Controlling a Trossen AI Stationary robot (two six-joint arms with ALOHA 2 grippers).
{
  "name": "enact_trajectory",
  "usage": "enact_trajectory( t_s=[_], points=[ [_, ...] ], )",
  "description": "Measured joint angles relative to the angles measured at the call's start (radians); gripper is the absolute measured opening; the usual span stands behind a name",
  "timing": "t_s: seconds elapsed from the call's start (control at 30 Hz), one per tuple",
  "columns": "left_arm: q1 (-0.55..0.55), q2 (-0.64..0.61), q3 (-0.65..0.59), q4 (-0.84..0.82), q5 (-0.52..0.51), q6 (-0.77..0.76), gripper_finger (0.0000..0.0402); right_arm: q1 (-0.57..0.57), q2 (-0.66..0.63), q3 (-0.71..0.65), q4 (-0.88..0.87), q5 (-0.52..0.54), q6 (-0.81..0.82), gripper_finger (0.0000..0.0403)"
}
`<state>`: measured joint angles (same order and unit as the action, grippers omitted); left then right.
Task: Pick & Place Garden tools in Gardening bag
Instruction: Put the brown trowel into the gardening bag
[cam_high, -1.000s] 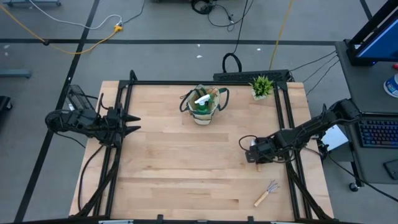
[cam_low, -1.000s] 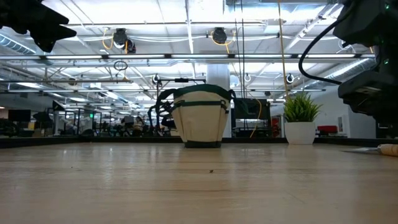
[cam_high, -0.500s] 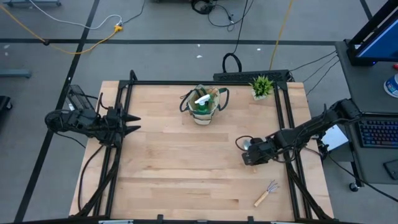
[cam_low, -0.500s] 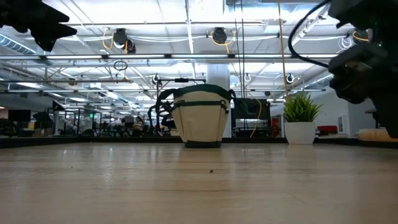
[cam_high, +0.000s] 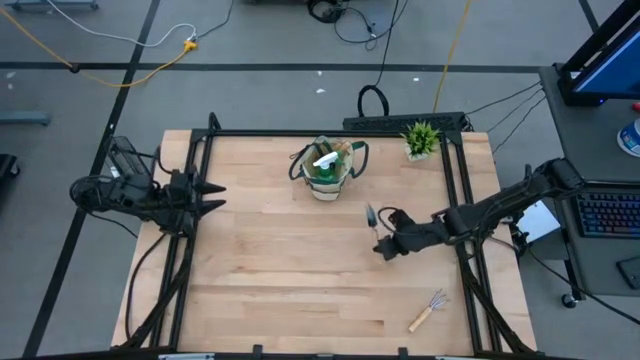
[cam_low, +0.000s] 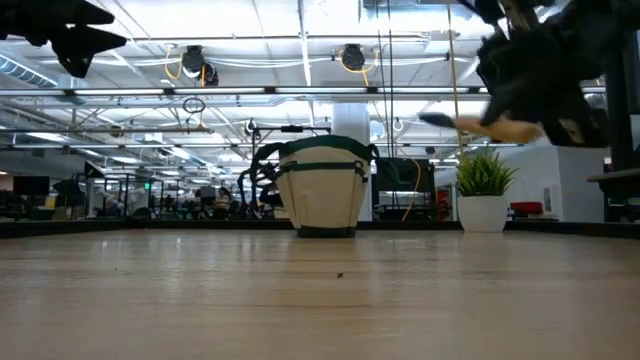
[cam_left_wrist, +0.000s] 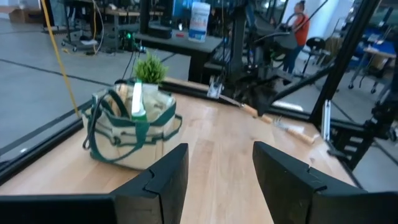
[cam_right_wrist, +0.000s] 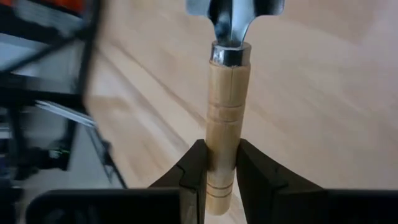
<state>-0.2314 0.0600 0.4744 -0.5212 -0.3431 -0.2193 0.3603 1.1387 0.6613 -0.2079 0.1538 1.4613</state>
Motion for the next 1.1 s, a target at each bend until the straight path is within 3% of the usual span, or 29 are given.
enact_trajectory(
  t_s=[0.17,0.53,0.77,1.1],
  points=[
    [0.000,0.039,0.000,0.079,-0.003,0.019,0.0184,-0.002,-0.009,0.001,0.142,0.103,-0.097,0.0054],
    [0.000,0.279,0.000,0.242,-0.006,0.039,0.0184,-0.079,-0.009,0.001,0.429,0.187,-0.390,0.0054],
    [0.000,0.409,0.000,0.401,0.004,-0.004,0.0184,-0.171,-0.013,0.001,0.484,0.187,-0.605,0.0054],
    [0.000,0.546,0.000,0.635,0.006,-0.205,0.0184,-0.284,-0.083,0.001,0.492,0.186,-0.915,0.0054]
  ],
)
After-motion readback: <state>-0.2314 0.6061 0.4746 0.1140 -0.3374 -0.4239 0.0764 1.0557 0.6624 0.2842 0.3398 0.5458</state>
